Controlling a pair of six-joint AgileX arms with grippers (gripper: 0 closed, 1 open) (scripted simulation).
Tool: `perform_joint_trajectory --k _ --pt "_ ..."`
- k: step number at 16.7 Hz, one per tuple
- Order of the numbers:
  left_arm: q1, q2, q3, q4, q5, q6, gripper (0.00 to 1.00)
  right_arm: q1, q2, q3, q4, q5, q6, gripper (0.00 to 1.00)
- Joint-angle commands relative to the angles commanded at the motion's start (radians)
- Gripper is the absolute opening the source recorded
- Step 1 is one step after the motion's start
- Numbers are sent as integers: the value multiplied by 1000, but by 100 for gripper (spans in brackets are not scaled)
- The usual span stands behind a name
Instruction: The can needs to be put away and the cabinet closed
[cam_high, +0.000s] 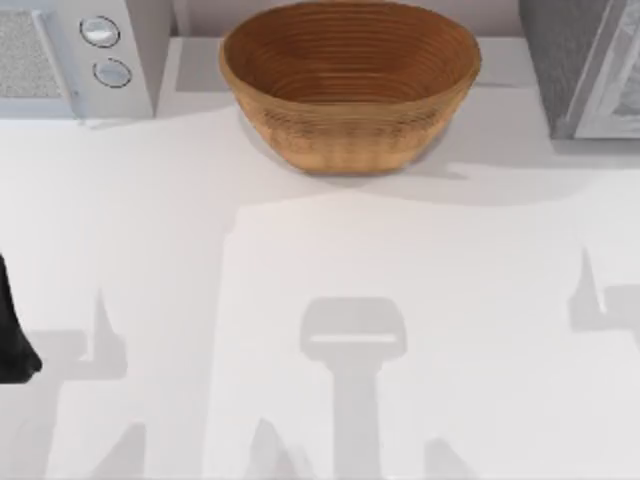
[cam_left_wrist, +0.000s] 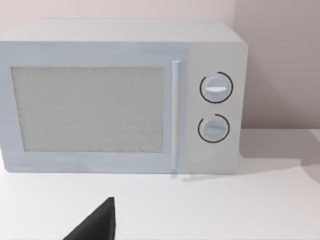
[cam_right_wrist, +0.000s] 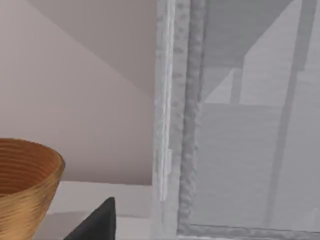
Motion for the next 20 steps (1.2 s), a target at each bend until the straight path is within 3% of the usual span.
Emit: perform_joint_trajectory --k 6,14,17,20 --pt "0 0 0 0 0 0 100 -16 -268 -350 55 16 23 100" --pt "0 0 0 0 0 0 100 -15 -287 -384 59 18 25 100" --pt "0 0 0 0 0 0 100 -75 -222 -358 123 -42 25 100" --pt "0 0 0 0 0 0 100 -204 -62 -309 267 -168 28 100"
